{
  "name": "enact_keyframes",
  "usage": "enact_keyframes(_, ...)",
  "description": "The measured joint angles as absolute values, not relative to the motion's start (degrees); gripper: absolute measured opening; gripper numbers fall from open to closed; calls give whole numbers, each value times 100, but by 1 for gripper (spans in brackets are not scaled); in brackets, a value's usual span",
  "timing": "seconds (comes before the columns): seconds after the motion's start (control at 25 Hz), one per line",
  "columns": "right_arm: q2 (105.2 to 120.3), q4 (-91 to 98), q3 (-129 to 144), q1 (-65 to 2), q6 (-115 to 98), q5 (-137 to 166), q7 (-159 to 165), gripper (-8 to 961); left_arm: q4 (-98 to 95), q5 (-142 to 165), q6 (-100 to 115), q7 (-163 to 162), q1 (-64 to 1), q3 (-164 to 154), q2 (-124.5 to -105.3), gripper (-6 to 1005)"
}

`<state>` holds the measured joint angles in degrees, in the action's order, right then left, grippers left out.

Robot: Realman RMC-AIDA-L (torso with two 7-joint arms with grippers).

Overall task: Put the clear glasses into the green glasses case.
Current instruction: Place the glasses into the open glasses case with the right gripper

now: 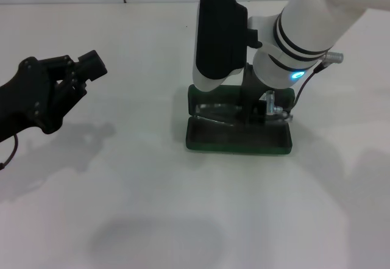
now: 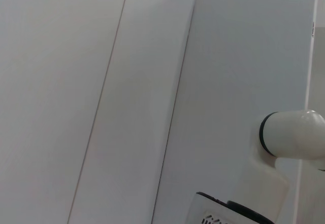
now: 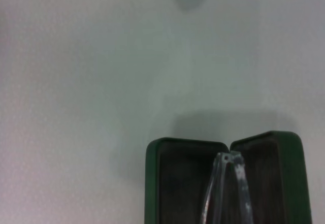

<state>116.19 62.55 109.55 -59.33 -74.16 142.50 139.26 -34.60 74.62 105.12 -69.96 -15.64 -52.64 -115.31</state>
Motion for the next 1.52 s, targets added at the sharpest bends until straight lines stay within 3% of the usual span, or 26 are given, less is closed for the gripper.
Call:
enact_keyframes(0.56, 11619, 6349, 10978, -5917, -7437, 14250, 13925, 193, -3462, 7428, 10502, -6996, -1580, -5264, -11519, 54)
enact_keyframes(1.52, 11618, 7606, 10877, -5060, -7608, 14750, 14182, 192, -3454, 7474, 10529, -6996, -1545, -5115, -11536, 54)
